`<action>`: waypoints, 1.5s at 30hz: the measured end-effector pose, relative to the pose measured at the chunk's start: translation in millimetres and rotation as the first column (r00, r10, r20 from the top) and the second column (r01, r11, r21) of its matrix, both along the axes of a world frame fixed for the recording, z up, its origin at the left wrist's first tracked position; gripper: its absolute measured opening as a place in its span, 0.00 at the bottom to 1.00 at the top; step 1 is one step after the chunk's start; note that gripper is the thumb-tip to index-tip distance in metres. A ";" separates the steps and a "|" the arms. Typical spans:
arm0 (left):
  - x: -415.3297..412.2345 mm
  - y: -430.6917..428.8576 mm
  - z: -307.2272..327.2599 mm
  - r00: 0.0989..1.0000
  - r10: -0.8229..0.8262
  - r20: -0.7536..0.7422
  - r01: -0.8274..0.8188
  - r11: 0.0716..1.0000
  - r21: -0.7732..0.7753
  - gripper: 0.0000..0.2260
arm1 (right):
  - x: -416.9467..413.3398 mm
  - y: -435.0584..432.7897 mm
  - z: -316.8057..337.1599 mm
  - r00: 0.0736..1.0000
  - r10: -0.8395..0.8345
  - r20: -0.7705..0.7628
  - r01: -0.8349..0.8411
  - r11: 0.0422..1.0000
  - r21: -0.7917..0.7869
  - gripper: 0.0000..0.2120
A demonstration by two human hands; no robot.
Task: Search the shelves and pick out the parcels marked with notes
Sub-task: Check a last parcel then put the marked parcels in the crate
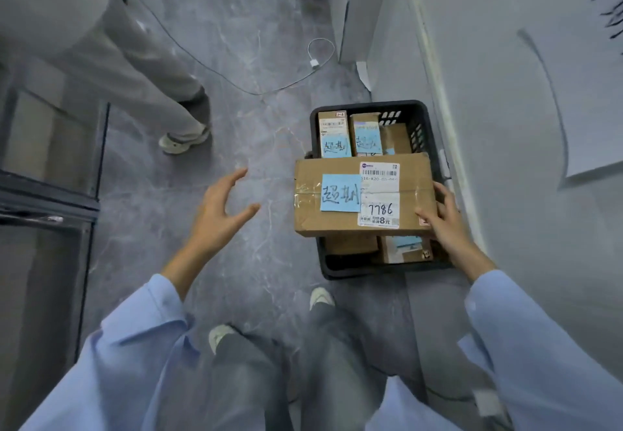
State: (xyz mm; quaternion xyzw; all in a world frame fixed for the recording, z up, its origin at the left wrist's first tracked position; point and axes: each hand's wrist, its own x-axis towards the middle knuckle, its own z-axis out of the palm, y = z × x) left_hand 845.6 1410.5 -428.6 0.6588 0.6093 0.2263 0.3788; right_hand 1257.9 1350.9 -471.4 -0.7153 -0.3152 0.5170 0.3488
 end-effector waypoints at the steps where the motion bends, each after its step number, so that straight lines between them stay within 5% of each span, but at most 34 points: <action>1: 3.7 2.4 -4.7 0.998 -0.007 -0.061 0.008 1.000 0.024 0.31 | 10.8 -1.3 -7.7 1.000 -0.019 0.004 0.019 1.000 -0.004 0.29; 7: 19.7 14.5 -32.0 0.966 -0.046 -0.254 0.069 0.994 0.082 0.32 | 48.9 -0.6 -59.6 0.995 -0.099 0.024 0.101 0.993 -0.063 0.31; 17: 28.5 26.9 -66.9 0.925 -0.097 -0.367 0.114 0.993 0.024 0.31 | 61.8 18.5 -130.9 1.000 -0.016 0.001 0.016 0.988 -0.151 0.30; 28: 32.2 22.6 -62.9 0.931 -0.041 -0.363 0.053 0.998 0.023 0.32 | 56.6 27.7 -122.4 0.961 -0.008 0.276 0.054 0.986 -0.160 0.31; 31: 20.7 17.2 -58.1 0.932 0.008 -0.364 0.007 0.999 0.039 0.31 | 41.7 42.1 -104.0 0.882 0.142 0.450 -0.101 0.988 -0.113 0.29; 36: -14.6 0.8 -46.4 0.906 0.118 -0.406 -0.093 0.992 0.081 0.31 | -16.7 74.7 -68.3 0.596 0.442 0.671 -0.465 0.871 -0.161 0.27; 45: -124.2 -67.1 -12.5 0.754 0.429 -0.497 -0.428 0.895 0.125 0.31 | -207.7 121.8 -22.7 0.365 0.734 0.573 -0.812 0.552 -0.189 0.33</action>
